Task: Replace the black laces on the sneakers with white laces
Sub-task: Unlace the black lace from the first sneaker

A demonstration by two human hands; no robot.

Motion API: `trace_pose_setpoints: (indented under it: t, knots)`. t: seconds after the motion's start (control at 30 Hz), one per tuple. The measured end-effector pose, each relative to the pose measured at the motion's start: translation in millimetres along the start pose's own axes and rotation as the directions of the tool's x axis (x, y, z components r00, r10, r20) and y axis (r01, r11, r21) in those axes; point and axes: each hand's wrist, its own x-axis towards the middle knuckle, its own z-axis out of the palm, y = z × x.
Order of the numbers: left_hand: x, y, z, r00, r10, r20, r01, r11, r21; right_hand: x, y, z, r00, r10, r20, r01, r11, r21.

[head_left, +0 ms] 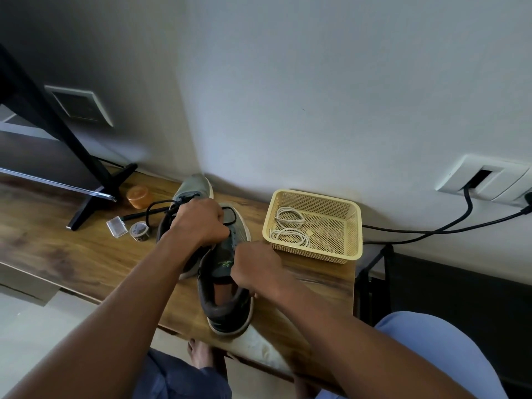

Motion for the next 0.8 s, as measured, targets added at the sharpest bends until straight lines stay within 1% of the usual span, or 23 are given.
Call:
trace_pose_setpoints:
  t: [0.13,0.2,0.27,0.37,0.43,0.53,0.6,0.67,0.73,0.8]
  knots:
    - [-2.7,1.8,-6.6,0.999,0.011,0.031,-0.011,1.0,0.004,1.5,3.8,-5.9,0.999,-0.008,0.045,0.007,1.0,0.018]
    - [-5.5,-0.7,-9.8,1.0,0.007,0.004,-0.007,1.0,-0.015,2.6,8.1,-6.7,0.999,0.007,0.04,-0.008,1.0,0.023]
    - [-10.2,-6.5,-13.4,0.996,-0.035,-0.081,0.028,0.995,-0.095,2.3,8.4,-3.4,1.0,-0.005,0.011,0.005,1.0,0.008]
    - [-11.9,-18.0,-20.3,0.962,-0.101,-0.255,0.031,0.964,-0.264,1.4,5.6,0.6,0.998,-0.034,-0.062,0.033,0.999,-0.004]
    - [-12.3,-24.6,-26.2,0.948,-0.131,-0.289,0.012,0.924,-0.381,2.6,5.0,-1.6,0.99,-0.064,-0.122,0.058,0.997,-0.049]
    - [-13.8,-31.8,-30.7,0.945,-0.144,-0.292,-0.019,0.871,-0.491,8.0,3.5,-8.5,0.969,-0.088,-0.231,0.064,0.992,-0.11]
    - [-15.0,-34.3,-32.2,0.95,-0.143,-0.279,-0.036,0.835,-0.55,14.0,1.5,-14.1,0.953,-0.087,-0.291,0.063,0.994,-0.09]
    - [-15.7,-32.6,-33.5,0.972,-0.098,-0.214,-0.048,0.808,-0.588,21.8,0.4,-21.7,0.938,-0.092,-0.333,0.089,0.996,-0.026]
    - [-16.6,-30.3,-31.4,0.986,-0.056,-0.16,-0.046,0.821,-0.569,28.9,-1.8,-29.2,0.931,-0.105,-0.348,0.12,0.993,0.021]
    - [-17.0,-30.9,-27.8,0.987,-0.056,-0.15,-0.03,0.857,-0.515,35.5,-6.5,-31.8,0.929,-0.142,-0.341,0.155,0.988,0.011]
